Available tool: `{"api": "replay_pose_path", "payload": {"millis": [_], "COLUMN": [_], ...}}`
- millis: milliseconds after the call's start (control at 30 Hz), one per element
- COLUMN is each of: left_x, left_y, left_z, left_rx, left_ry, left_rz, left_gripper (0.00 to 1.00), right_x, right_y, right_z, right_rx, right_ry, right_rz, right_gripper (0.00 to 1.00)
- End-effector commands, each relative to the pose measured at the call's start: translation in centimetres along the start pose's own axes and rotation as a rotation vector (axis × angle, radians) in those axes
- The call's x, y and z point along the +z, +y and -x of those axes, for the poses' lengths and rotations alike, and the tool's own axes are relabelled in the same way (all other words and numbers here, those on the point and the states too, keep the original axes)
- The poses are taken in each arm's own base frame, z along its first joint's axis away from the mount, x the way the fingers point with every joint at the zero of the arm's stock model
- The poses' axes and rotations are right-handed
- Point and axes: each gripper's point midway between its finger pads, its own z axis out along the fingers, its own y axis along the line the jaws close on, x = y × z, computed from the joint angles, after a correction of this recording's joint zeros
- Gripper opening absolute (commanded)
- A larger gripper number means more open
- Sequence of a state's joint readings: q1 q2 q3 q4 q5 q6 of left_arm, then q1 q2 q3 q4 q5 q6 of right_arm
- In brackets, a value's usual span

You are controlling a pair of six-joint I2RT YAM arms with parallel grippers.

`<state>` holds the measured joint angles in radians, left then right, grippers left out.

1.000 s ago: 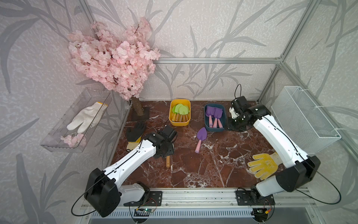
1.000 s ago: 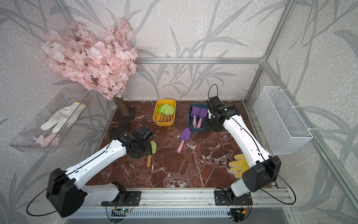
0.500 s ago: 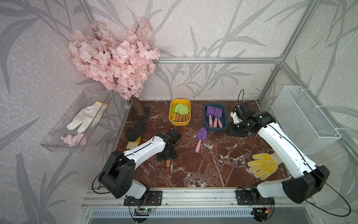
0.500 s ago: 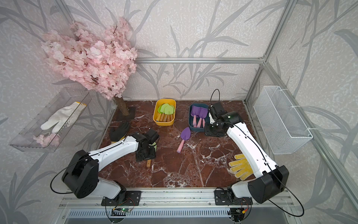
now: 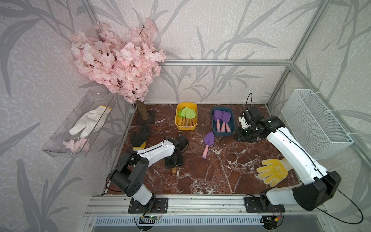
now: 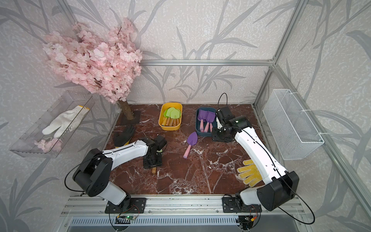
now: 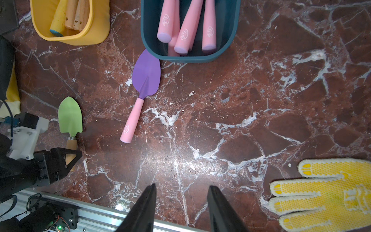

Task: Sort the small shovels by color and place them into the storage box
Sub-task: Pick up the shovel from the center of the board.

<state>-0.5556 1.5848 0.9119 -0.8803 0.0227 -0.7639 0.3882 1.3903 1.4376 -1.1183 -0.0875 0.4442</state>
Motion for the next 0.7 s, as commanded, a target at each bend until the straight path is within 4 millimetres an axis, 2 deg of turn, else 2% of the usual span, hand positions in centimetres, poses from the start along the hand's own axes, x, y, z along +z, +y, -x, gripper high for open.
{"api": "replay_pose_path", "payload": {"millis": [0,133,367,667], "left_x": [0.45,0.53,0.89,0.09], "left_y": [0.28,0.36,0.32,0.98], "left_z": [-0.24,-0.30,-0.51,-0.23], "left_rx": [0.024,0.040,0.064,0.069], "left_ry": [0.030,0.051,0.082,0.059], "left_rz": [0.006,0.007,0.015,0.045], "left_gripper": [0.56,0.51,0.35,0.22], "right_x": [-0.46,-0.38,-0.30,-0.20], "right_y": [-0.09,-0.11,-0.07,0.10], "right_z": [0.13,0.14,0.29,0.51], "right_rx": [0.001,0.001,0.005,0.008], "right_ry": [-0.026,-0.024,-0.029,-0.031], "right_rz": [0.001,-0.002,-0.002,0.004], "right_gripper": [0.46,0.47,0.46,0.46]}}
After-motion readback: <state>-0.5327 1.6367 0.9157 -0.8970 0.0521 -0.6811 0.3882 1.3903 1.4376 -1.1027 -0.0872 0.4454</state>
